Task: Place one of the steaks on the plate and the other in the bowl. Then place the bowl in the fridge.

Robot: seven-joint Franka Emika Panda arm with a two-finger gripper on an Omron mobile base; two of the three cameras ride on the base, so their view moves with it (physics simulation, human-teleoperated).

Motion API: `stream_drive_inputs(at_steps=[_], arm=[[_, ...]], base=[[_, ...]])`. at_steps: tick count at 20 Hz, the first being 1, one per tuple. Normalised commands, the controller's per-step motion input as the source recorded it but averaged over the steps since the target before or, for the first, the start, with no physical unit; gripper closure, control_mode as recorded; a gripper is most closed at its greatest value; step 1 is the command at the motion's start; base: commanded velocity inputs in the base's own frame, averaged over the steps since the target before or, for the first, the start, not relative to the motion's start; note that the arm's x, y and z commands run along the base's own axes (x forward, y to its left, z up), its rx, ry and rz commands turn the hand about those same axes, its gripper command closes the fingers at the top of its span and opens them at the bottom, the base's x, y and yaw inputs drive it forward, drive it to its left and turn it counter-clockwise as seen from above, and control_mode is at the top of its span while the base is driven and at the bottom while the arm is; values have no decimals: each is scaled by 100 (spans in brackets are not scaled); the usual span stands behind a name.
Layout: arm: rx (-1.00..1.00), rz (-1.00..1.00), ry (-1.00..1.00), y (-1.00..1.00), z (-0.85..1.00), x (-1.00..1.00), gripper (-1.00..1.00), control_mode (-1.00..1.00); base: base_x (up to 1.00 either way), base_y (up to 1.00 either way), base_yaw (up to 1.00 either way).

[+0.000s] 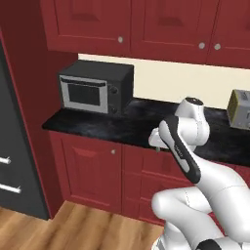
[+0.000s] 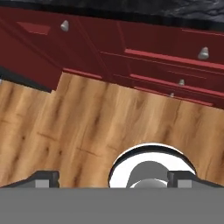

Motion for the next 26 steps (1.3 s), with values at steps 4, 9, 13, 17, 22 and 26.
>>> stream_drive_inputs(at_steps=[4,9,13,17,22,26], arm=[[0,0,0,0,0,0,-100,100],[0,0,0,0,0,0,-100,100],[0,0,0,0,0,0,-100,100],[0,0,0,0,0,0,-100,100],[0,0,0,0,0,0,-100,100],[0,0,0,0,0,0,-100,100]], base=[[33,100,-45],[12,100,-42],[-57,100,-32],[-77,100,-32],[-21,100,-30],[-7,100,-31]])
